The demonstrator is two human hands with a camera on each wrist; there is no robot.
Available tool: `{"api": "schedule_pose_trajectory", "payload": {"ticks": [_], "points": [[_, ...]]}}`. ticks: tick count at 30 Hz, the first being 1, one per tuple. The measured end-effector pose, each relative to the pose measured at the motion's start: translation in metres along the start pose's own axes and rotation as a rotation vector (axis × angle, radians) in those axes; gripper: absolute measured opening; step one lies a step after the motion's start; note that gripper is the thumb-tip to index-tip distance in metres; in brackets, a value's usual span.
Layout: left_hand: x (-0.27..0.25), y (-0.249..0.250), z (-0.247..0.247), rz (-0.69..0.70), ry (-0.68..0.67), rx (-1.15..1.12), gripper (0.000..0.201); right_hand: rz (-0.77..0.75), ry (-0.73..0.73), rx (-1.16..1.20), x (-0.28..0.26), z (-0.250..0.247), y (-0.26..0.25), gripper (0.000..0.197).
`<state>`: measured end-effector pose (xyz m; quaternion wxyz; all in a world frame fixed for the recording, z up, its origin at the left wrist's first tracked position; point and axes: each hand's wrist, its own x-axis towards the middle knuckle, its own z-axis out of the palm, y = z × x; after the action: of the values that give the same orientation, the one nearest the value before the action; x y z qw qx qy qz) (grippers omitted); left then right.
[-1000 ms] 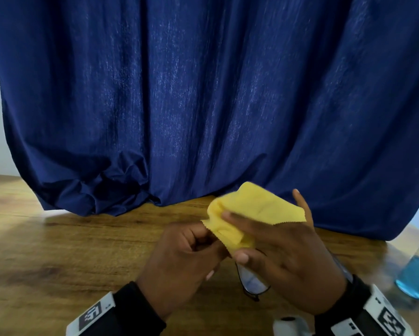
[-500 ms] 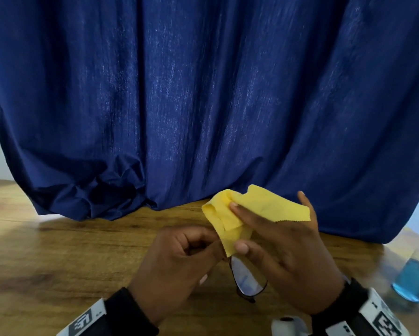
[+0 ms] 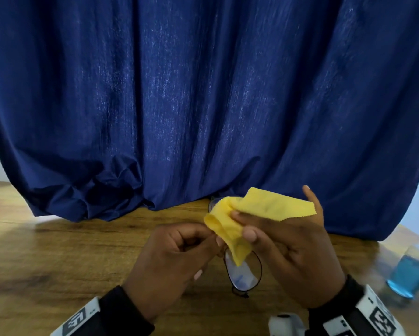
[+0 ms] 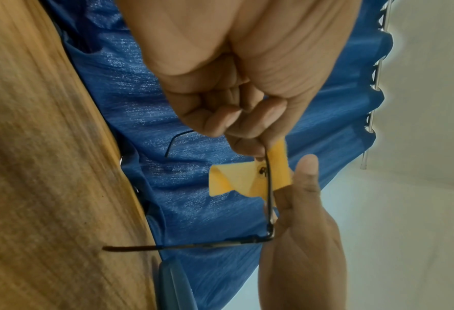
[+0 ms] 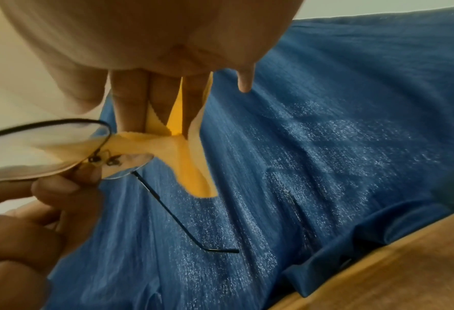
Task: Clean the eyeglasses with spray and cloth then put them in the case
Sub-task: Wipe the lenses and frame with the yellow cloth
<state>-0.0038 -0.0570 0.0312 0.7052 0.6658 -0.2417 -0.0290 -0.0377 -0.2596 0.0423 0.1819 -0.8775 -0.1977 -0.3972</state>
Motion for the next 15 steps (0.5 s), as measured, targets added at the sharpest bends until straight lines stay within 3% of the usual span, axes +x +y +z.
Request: {"api": "schedule_pose_trajectory", "payload": {"ticks": [4,6,8,12,15], "points": [[-0.0010,-0.0015,0.0021,-0.013,-0.003,0.018,0.018,-0.073,-0.113,-0.079,-0.0006,0.0025,-0.0023,0.047],[-0.0008,-0.0014,0.0017,-0.023,0.002,0.021,0.016,-0.084,-0.061,-0.046,-0.0003,-0.0014,-0.0008,0.039],[0.0000,0.0008,0.0002,-0.032,0.005,0.009,0.019,-0.040,-0.003,-0.072,0.0012,-0.0046,0.0012,0.038],[-0.0006,0.0021,0.0006,-0.005,-0.014,0.022,0.031,-0.055,-0.108,-0.138,0.0003,0.0015,-0.0036,0.055],[-0.0014,0.0005,0.0027,-0.004,-0.010,0.006,0.035,-0.108,-0.046,-0.077,-0.0007,-0.0005,-0.0046,0.043]]}}
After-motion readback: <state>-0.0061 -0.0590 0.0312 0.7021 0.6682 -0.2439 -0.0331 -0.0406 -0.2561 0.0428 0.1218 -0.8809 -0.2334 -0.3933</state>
